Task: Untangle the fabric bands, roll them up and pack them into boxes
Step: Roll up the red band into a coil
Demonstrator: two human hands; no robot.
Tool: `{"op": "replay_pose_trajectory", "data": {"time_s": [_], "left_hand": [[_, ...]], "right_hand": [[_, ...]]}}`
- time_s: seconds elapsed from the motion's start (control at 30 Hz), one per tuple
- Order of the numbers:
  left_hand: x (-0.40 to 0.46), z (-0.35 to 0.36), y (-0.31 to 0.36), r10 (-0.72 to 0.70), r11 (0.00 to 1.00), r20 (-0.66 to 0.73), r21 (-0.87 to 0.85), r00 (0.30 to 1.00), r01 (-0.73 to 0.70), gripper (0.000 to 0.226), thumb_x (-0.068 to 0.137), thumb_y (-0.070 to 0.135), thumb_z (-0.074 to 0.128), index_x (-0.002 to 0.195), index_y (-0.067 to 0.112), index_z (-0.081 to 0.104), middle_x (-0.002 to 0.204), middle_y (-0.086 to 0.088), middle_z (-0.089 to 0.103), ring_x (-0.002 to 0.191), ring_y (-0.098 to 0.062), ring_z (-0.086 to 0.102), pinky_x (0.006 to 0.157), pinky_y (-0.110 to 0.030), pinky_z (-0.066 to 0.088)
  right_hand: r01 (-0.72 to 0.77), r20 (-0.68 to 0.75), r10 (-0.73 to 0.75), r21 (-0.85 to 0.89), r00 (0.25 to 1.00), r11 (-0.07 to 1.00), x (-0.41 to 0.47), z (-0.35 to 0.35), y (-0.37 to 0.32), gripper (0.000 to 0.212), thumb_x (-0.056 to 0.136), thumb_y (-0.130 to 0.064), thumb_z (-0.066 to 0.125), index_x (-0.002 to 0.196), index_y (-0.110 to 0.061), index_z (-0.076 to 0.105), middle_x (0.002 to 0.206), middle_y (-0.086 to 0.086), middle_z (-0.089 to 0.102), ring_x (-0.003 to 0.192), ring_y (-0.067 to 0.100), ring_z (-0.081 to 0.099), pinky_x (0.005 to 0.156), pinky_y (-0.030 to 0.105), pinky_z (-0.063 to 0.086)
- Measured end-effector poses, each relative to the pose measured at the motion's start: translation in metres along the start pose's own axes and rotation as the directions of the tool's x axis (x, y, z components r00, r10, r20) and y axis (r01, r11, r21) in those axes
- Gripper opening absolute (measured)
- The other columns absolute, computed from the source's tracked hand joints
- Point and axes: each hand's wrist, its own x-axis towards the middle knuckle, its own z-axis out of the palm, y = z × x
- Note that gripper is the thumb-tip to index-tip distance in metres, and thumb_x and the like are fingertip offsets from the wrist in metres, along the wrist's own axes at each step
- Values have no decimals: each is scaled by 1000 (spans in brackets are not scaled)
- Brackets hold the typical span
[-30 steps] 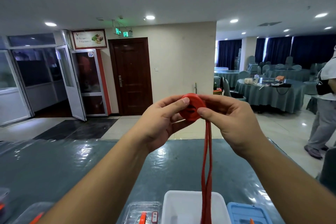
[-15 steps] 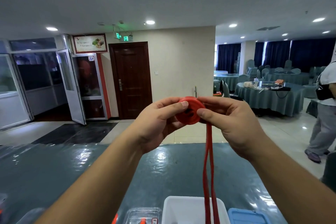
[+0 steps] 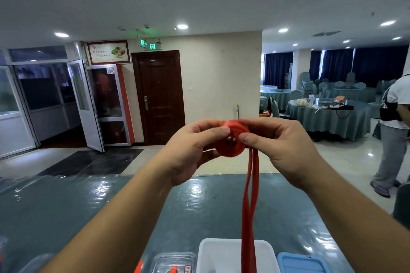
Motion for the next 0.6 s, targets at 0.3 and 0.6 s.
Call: {"op": "replay_pose_trajectory", "data": {"time_s": [0.3, 0.6], "left_hand": [[2, 1, -7, 13, 995, -36, -102, 999, -17, 34, 91, 19, 70, 123, 7, 73, 110, -12, 77, 102, -21, 74, 89, -32, 61], [5, -4, 5, 37, 976, 27, 213, 999, -42, 31, 92, 18, 74, 121, 9, 72, 112, -12, 76, 103, -25, 75, 85, -33, 62]], "right_hand": [[58, -97, -48, 102, 994, 993, -5, 7, 6, 42, 77, -18, 80, 118, -14, 75, 105, 0, 80, 104, 16, 76, 94, 32, 60], [27, 73, -18, -123, 997, 992, -1, -6, 1, 35, 83, -14, 80, 117, -21, 77, 105, -8, 80, 103, 11, 75, 93, 34, 61]]}}
